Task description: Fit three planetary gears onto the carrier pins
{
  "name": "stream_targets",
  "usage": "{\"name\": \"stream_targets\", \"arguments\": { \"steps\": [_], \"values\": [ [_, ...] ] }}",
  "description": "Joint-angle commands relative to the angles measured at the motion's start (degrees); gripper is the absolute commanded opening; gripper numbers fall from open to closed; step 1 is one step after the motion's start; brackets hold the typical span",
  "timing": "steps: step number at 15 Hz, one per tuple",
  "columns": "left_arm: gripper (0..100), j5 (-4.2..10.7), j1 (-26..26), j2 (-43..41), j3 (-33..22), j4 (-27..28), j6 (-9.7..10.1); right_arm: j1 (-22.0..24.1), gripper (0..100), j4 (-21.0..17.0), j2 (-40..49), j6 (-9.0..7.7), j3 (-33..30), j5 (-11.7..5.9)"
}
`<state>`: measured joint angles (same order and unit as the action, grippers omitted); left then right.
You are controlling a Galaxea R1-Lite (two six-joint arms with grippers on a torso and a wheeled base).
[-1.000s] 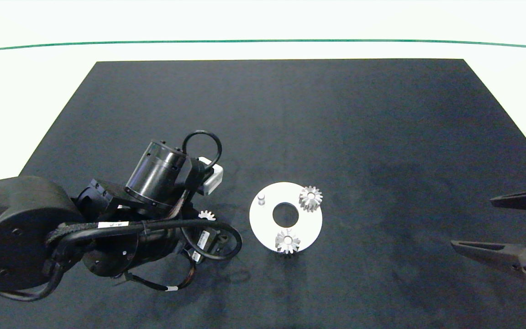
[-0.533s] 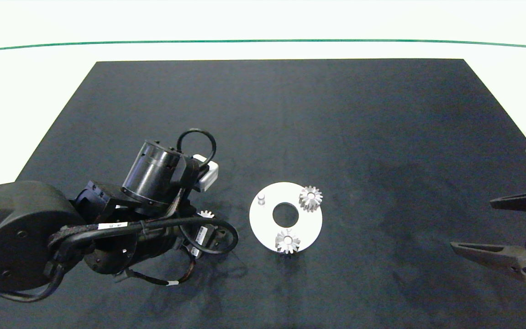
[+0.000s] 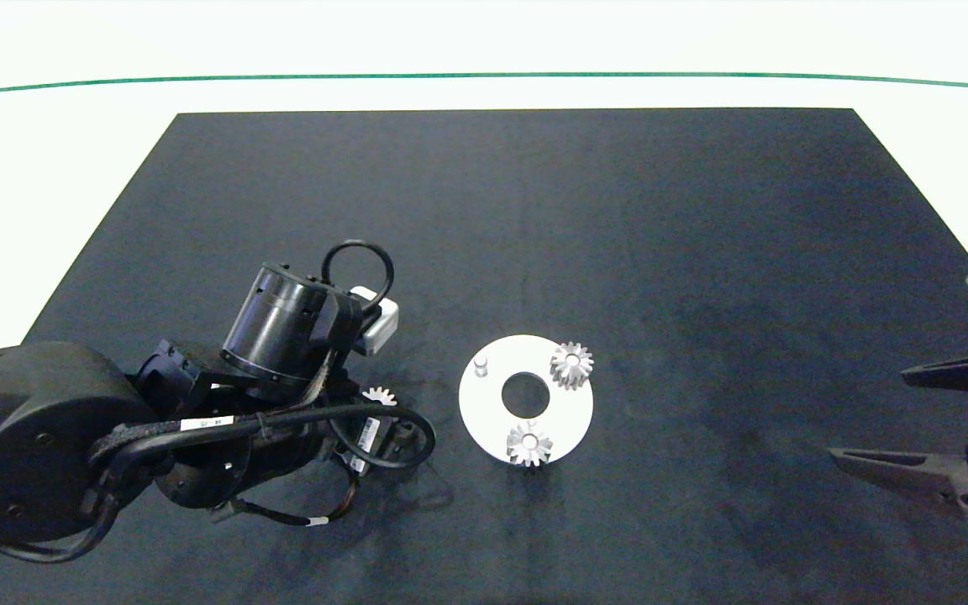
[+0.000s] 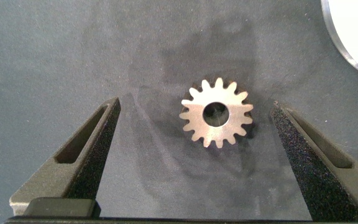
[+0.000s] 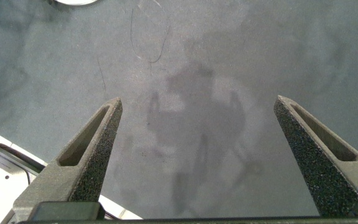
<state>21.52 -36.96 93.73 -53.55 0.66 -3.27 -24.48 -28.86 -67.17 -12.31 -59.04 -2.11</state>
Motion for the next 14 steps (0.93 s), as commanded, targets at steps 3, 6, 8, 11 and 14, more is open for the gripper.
{"name": "stream_targets", "arguments": {
  "steps": [3, 6, 8, 11, 14],
  "values": [
    [100, 0.10, 0.05, -1.10, -0.15, 0.22, -2.27, -0.04, 100, -0.15, -0.07, -0.08, 0.06, 0.00],
    [100, 0.10, 0.05, -0.75, -0.06, -0.04, -1.65, -0.04, 100, -0.15, -0.15, -0.08, 0.24, 0.00],
    [100, -0.07, 0.58, -0.66, 0.64, -0.57, -1.57, -0.04, 100, -0.15, -0.15, -0.08, 0.24, 0.00],
    [100, -0.07, 0.66, -0.22, 4.33, -7.07, -1.57, -0.04, 100, -0.15, -0.07, -0.08, 0.33, 0.00],
    [100, -0.16, 1.37, -0.48, 6.71, -10.68, -2.09, -0.04, 100, -0.15, 0.02, -0.34, 0.33, 0.00]
  ]
}}
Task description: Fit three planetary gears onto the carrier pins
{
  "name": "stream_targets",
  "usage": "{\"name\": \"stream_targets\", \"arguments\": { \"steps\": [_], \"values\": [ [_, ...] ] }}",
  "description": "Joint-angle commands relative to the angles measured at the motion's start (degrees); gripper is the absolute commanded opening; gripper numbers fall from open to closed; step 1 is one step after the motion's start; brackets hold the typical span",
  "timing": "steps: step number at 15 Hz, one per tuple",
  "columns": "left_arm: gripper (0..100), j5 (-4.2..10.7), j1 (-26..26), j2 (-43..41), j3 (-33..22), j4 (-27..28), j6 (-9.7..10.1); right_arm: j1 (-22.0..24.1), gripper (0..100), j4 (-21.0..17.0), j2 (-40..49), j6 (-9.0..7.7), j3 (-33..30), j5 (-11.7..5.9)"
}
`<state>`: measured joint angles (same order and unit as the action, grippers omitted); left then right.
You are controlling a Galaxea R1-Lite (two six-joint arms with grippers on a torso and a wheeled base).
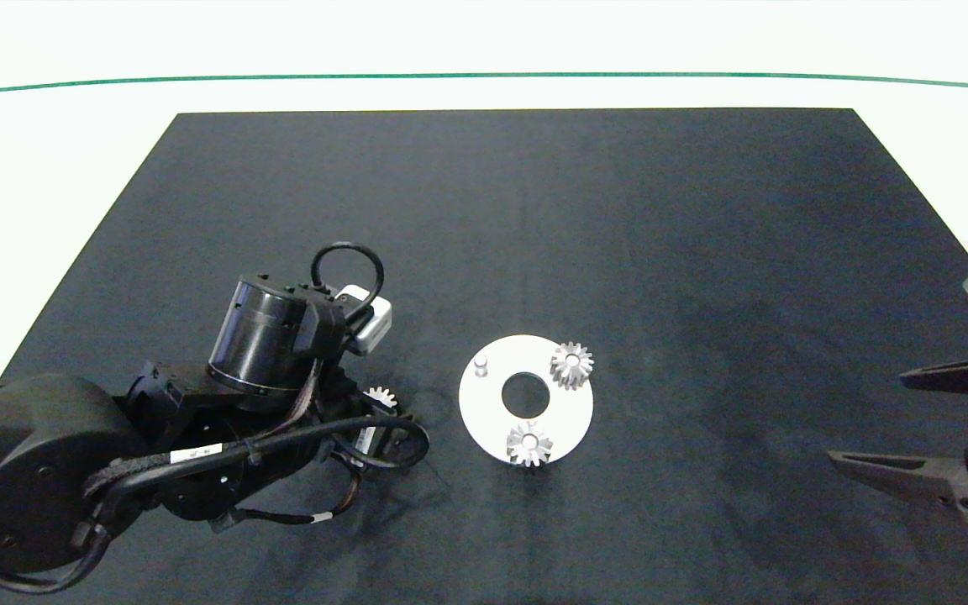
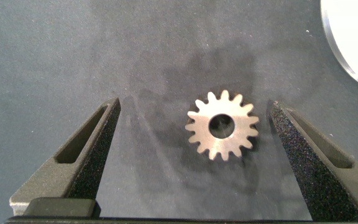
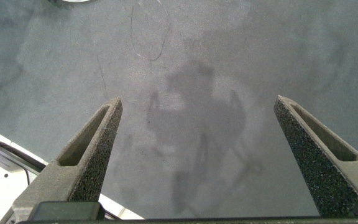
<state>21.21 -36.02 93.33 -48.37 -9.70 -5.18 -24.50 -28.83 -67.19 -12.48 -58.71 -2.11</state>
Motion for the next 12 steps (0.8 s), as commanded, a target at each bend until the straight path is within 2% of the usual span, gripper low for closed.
{"name": "stream_targets", "arguments": {
  "steps": [1, 5, 12],
  "values": [
    [100, 0.15, 0.69, -0.25, 1.88, -0.32, -0.09, -0.02, 100, -0.17, 0.05, -0.26, 0.00, 0.00],
    [98, 0.15, 1.92, -0.61, 3.64, -0.58, -0.09, -0.02, 100, -0.17, -0.13, -0.26, 0.00, 0.00],
    [83, 0.15, 1.48, -0.87, 3.37, -0.67, 0.26, -0.02, 100, -0.17, -0.04, -0.26, 0.00, 0.00]
  ]
}}
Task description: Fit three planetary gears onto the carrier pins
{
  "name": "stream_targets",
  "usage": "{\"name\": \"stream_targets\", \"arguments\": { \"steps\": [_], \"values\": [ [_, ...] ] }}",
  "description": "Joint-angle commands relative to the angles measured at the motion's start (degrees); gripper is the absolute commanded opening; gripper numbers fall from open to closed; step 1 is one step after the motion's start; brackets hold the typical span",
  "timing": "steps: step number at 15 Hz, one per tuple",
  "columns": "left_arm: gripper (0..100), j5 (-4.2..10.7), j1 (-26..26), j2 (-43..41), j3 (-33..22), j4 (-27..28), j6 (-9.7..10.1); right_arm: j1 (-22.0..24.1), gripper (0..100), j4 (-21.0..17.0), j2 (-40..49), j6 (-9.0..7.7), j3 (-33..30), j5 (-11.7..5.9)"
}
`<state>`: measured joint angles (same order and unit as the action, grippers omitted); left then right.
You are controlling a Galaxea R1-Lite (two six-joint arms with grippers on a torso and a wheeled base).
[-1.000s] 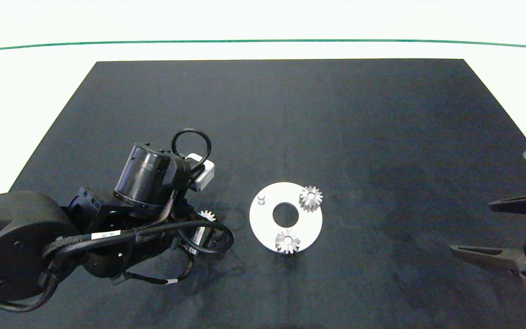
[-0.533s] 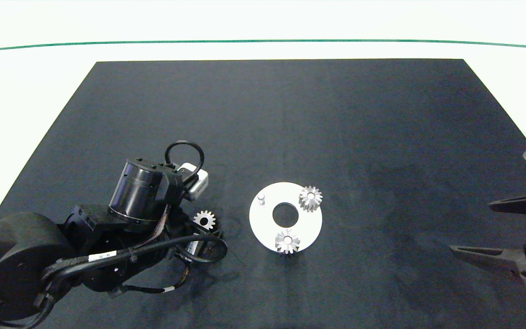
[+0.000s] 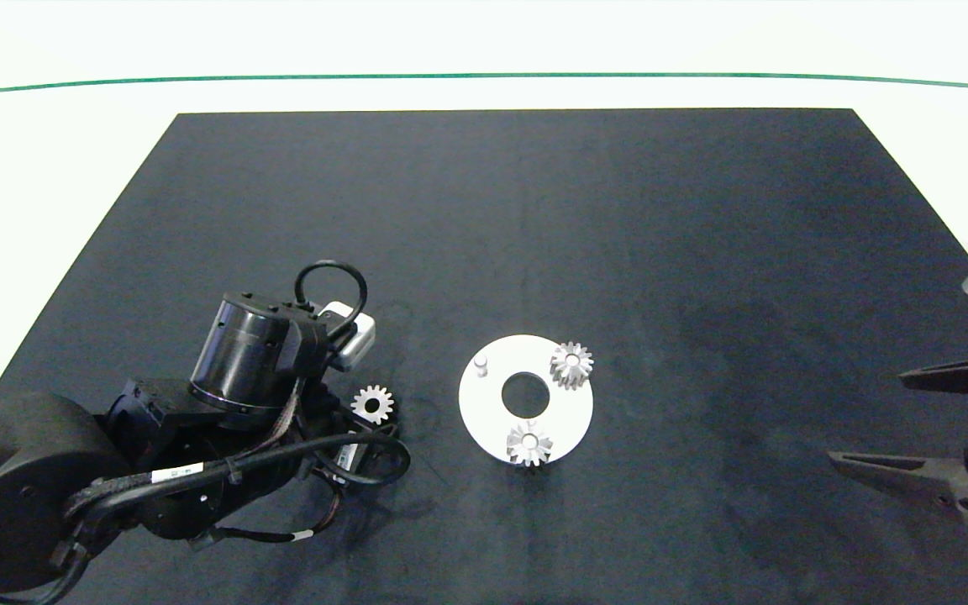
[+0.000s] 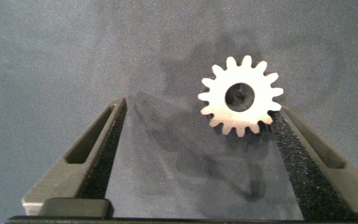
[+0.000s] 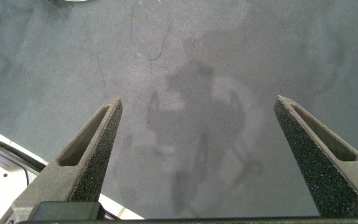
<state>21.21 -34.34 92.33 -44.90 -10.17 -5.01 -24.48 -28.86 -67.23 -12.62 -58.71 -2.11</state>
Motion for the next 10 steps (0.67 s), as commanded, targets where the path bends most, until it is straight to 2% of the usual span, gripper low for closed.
{"name": "stream_targets", "arguments": {
  "steps": [1, 10],
  "values": [
    [82, 0.15, -0.29, 0.31, -0.19, -0.20, 0.09, -0.04, 100, -0.15, -0.09, -0.13, 0.00, 0.00],
    [64, 0.15, -1.43, 0.74, -0.10, -2.23, 0.44, -0.04, 100, -0.06, -0.01, -0.13, 0.00, 0.00]
  ]
}}
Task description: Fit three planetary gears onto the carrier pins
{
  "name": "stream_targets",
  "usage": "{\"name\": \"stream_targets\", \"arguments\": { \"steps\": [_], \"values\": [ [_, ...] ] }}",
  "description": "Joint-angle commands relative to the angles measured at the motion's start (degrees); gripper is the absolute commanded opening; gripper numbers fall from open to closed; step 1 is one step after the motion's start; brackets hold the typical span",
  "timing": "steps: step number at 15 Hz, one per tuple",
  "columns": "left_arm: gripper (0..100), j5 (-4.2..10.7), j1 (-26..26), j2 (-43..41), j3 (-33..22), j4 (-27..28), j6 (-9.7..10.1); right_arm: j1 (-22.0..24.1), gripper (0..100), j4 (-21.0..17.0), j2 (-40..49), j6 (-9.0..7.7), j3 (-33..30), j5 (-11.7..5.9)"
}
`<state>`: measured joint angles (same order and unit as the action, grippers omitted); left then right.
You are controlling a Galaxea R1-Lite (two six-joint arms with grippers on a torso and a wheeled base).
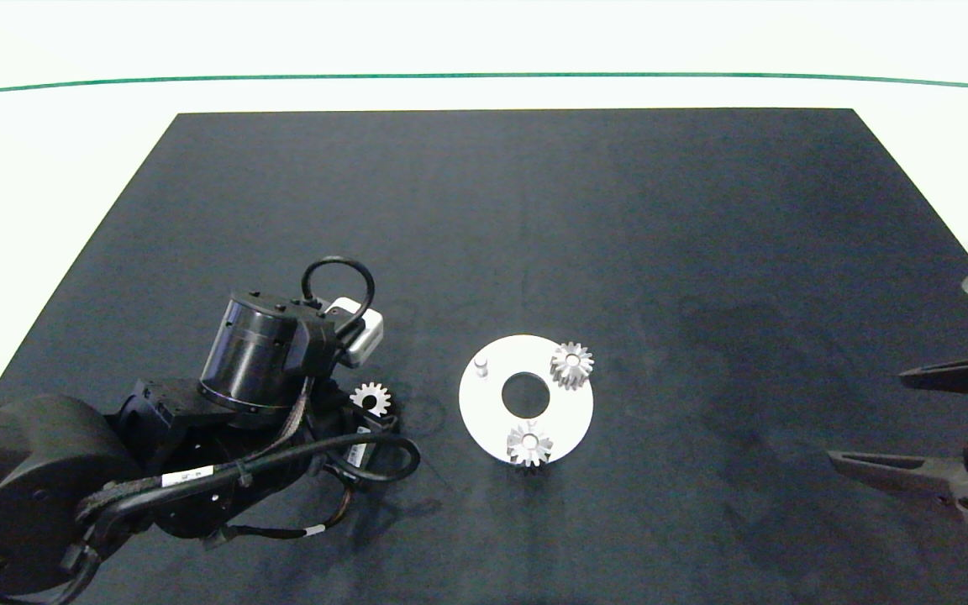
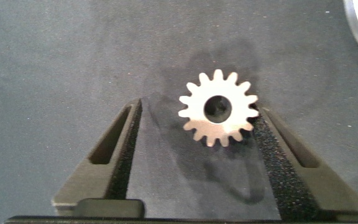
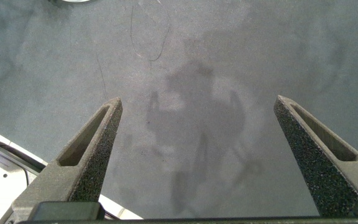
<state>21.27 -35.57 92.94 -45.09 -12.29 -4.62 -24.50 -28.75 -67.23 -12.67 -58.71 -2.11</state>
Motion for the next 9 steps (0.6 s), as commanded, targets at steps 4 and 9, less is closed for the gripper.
{"name": "stream_targets", "arguments": {
  "steps": [4, 9],
  "values": [
    [56, 0.08, -0.46, 0.14, 0.09, -0.10, 0.14, -0.02, 100, -0.17, -0.01, -0.08, 0.00, 0.00],
    [46, 0.08, -0.64, 0.05, 0.09, -0.10, 0.14, -0.02, 100, -0.17, -0.09, -0.08, 0.00, 0.00]
  ]
}}
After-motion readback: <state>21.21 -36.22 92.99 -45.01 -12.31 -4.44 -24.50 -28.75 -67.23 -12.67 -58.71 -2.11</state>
